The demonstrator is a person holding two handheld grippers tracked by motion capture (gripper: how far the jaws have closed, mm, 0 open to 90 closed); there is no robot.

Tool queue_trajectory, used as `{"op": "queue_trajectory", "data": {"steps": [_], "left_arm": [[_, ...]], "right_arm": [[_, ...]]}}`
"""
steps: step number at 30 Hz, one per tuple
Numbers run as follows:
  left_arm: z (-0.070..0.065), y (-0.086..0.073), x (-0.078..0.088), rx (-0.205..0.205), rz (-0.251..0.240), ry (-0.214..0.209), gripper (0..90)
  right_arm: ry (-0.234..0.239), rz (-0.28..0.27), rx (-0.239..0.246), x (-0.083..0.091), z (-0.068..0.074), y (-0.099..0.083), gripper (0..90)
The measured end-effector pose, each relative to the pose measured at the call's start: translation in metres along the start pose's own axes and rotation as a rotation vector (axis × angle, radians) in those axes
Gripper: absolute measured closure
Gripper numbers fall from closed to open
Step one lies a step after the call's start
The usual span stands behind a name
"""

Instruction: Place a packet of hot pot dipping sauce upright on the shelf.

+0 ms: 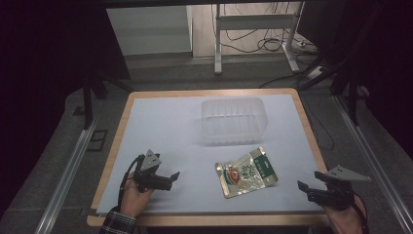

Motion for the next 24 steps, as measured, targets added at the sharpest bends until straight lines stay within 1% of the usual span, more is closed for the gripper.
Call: {"op": "queue_trajectory", "data": {"steps": [2, 4, 6, 8, 9, 11, 12, 14, 16, 17, 19, 24], "left_arm": [[-0.003, 0.003, 0.001, -0.015, -0.017, -0.006, 0.0], [-0.006, 0.005, 0.002, -0.027, -0.033, -0.017, 0.0], [-0.007, 0.006, 0.002, -0.039, -0.04, -0.022, 0.0], [-0.009, 0.006, 0.002, -0.043, -0.039, -0.027, 0.0], [-0.009, 0.005, 0.001, -0.047, -0.037, -0.026, 0.0], [-0.01, 0.005, 0.0, -0.048, -0.032, -0.029, 0.0], [-0.01, 0.005, 0.0, -0.052, -0.032, -0.031, 0.0], [-0.01, 0.005, 0.0, -0.052, -0.033, -0.036, 0.1], [-0.012, 0.005, 0.0, -0.04, -0.025, -0.052, 1.3], [-0.013, 0.005, 0.0, -0.031, -0.02, -0.057, 2.0], [-0.014, 0.006, 0.0, -0.026, -0.016, -0.06, 2.7], [-0.013, 0.007, 0.002, -0.04, -0.036, -0.049, 2.7]], "right_arm": [[-0.002, -0.001, 0.017, -0.001, 0.002, 0.001, 17.4], [-0.008, -0.023, 0.031, 0.0, 0.004, 0.004, 9.8], [-0.007, -0.046, 0.043, 0.002, 0.005, 0.006, 5.6], [-0.009, -0.041, 0.05, 0.0, 0.003, 0.005, 1.8], [-0.007, -0.031, 0.049, -0.001, 0.002, 0.003, 1.1], [0.011, -0.01, 0.023, -0.004, 0.001, 0.0, 0.0], [0.022, -0.009, 0.007, -0.005, 0.0, -0.001, 0.0], [0.026, -0.013, -0.008, -0.005, -0.002, -0.001, 0.0], [0.029, -0.021, -0.018, -0.004, -0.003, -0.001, 0.0], [0.029, -0.022, -0.021, -0.004, -0.003, -0.001, 0.0], [0.034, -0.015, -0.02, -0.004, -0.002, -0.001, 0.0], [0.031, -0.009, -0.006, -0.006, 0.0, -0.001, 0.0]]}}
Point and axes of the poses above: each handheld gripper's, and its own axes: x roughly backward along the jaws, y roughly out of its top, z roughly to its left, the point moved 7 cm from there along -x, roughly forward along the jaws, and after that the axes turned 2 degrees about -x, right-handed, at the moved point
